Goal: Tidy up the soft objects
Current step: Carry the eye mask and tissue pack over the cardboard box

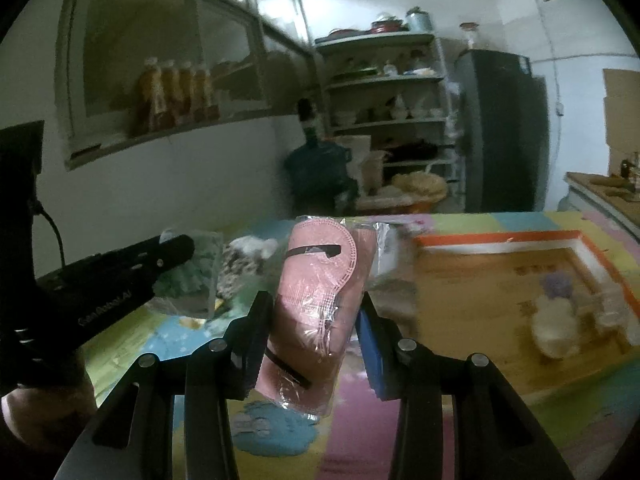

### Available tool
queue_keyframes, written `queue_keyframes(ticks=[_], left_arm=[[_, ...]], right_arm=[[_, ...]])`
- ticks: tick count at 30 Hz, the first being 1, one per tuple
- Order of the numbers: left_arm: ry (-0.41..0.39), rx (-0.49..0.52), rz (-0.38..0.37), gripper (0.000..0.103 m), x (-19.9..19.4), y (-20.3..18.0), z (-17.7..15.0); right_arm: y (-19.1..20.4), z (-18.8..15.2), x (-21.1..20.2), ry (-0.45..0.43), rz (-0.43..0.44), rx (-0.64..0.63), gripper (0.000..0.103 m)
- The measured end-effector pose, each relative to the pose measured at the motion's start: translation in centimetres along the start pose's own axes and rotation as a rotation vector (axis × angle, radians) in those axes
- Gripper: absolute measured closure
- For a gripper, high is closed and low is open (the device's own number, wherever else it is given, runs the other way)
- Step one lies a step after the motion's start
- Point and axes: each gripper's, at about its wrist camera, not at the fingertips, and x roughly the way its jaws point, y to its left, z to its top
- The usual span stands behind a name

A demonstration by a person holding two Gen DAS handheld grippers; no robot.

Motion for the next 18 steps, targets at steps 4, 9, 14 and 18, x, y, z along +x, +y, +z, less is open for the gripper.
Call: queue_keyframes(ticks=[4, 9, 14, 18], left_arm=[[-0.002, 0.025, -0.05, 0.072, 0.9, -2.6, 0.8], [0.004, 0.053, -0.112, 0.072, 2.5, -6.1, 1.8], [0.012, 0.084, -0.171, 0.072, 4.4, -10.1, 2.7], [0.024, 0.107, -0.209, 0.072, 6.0, -13.3, 3.2]], right_arm=[[-2.3, 0.5, -1.1, -0.026, -0.045, 0.019, 0.06], [-5.7, 0.9, -2.7, -0.052, -0.111, 0.035, 0.06], [-9.5, 1.4, -4.1, -0.067, -0.184, 0.035, 0.06], [-12.8, 1.9, -4.8, -0.066, -0.241, 0.027, 0.06]])
